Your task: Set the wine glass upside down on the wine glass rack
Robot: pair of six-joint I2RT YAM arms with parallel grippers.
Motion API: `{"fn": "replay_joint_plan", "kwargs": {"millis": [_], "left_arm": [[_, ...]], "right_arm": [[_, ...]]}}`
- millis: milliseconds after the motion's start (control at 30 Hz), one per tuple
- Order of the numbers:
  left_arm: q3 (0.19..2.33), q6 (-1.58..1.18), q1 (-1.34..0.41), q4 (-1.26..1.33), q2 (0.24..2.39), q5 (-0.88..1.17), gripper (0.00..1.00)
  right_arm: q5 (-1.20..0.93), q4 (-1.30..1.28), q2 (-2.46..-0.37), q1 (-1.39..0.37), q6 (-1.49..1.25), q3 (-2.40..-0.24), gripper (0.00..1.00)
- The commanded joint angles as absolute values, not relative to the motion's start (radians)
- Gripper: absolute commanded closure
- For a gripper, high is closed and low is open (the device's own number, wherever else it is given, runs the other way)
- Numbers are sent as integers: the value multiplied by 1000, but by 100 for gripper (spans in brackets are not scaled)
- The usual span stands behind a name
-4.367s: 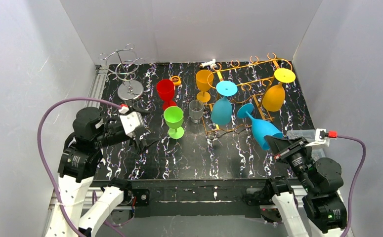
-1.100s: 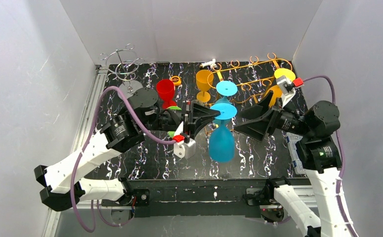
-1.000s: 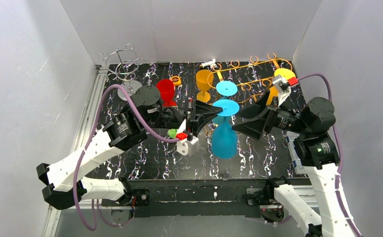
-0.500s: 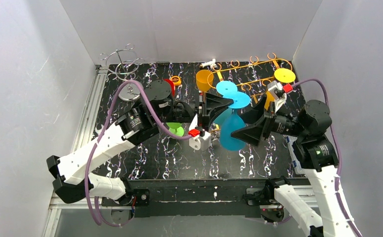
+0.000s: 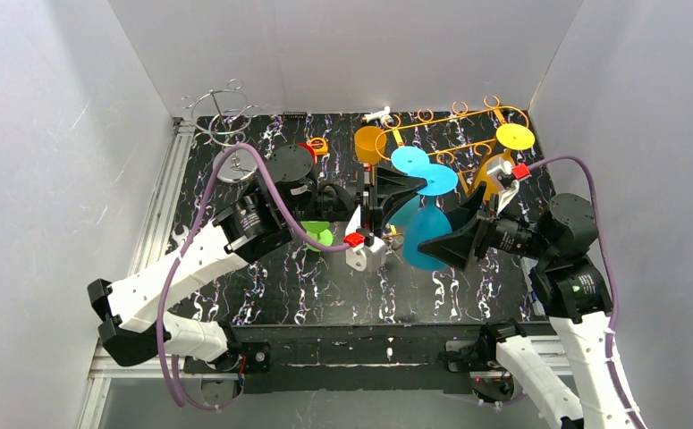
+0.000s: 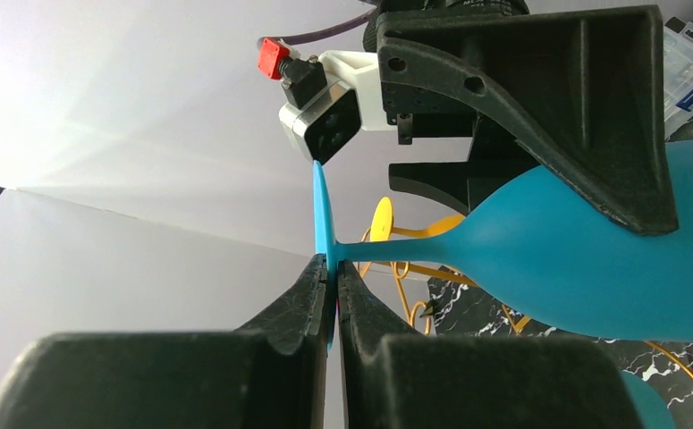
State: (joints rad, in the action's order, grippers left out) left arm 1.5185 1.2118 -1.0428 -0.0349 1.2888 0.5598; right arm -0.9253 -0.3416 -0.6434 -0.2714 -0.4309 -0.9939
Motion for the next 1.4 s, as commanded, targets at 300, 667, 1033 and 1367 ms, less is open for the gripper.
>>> {"fn": "replay_joint_plan", "kwargs": {"millis": [300, 667, 1033, 1367], "left_arm": [[1519, 1138, -1038, -55, 1223, 420, 9], [1403, 889, -1035, -219, 1067, 200, 2], [1349, 862, -1035, -276, 1011, 189, 2], [1336, 864, -1035, -290, 1002, 181, 2]], "right_arm": [[-447, -599, -592, -279, -251, -1023, 47], [-75, -488, -510, -279, -254, -870, 48], [77, -299, -557, -279, -242, -802, 48], [98, -227, -603, -279, -247, -784, 48]]}}
